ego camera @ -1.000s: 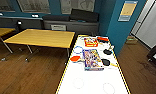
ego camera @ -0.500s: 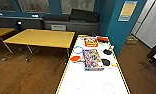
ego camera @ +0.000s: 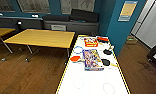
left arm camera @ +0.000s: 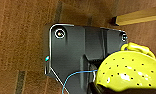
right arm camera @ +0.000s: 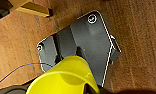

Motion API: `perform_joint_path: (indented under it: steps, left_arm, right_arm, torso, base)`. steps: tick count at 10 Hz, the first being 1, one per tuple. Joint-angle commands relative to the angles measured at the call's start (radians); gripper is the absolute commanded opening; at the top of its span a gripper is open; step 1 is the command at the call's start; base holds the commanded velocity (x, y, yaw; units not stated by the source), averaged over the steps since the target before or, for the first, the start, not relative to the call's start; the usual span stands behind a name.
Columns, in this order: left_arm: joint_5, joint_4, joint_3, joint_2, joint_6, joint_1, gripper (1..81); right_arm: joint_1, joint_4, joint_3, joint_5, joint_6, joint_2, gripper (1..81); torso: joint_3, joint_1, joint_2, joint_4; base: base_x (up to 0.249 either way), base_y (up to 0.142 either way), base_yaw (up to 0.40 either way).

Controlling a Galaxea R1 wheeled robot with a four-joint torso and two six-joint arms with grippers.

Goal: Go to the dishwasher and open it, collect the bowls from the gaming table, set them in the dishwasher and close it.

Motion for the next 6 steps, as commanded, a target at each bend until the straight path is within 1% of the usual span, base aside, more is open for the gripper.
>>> perform_joint_path:
  steps: [1, 2, 3, 4, 5, 6]
  left_arm:
    - [0.017, 0.025, -0.113, 0.067, 0.002, 0.047, 1.0]
    - [0.012, 0.027, -0.157, 0.098, 0.002, 0.067, 1.0]
    - [0.003, 0.043, -0.207, 0.139, 0.004, 0.084, 1.0]
    - [0.0, 0.05, -0.258, 0.179, 0.004, 0.098, 1.0]
    - [0.0, 0.054, -0.289, 0.208, 0.004, 0.106, 1.0]
    - [0.0, 0.063, -0.312, 0.23, 0.004, 0.112, 1.0]
  right_arm:
    - [0.017, -0.01, -0.015, -0.065, 0.0, -0.024, 1.0]
    - [0.017, -0.01, -0.032, -0.065, 0.0, -0.01, 1.0]
    - [0.017, -0.015, -0.048, -0.065, 0.0, 0.005, 1.0]
    - [0.012, -0.021, -0.057, -0.065, 0.0, 0.017, 1.0]
    - [0.009, -0.022, -0.064, -0.065, -0.002, 0.027, 1.0]
    - [0.009, -0.022, -0.077, -0.065, -0.002, 0.033, 1.0]
  torso:
    - [0.0, 0.0, 0.0, 0.0]
    - [0.034, 0.0, 0.0, 0.0]
    - [0.042, 0.0, 0.0, 0.0]
    - [0.103, 0.0, 0.0, 0.0]
    - [0.077, 0.0, 0.0, 0.0]
    - [0.103, 0.0, 0.0, 0.0]
  base:
    - [0.0, 0.0, 0.0]
    - [0.0, 0.0, 0.0]
    - [0.0, 0.0, 0.0]
    - [0.0, 0.0, 0.0]
    - [0.0, 0.0, 0.0]
    - [0.0, 0.0, 0.0]
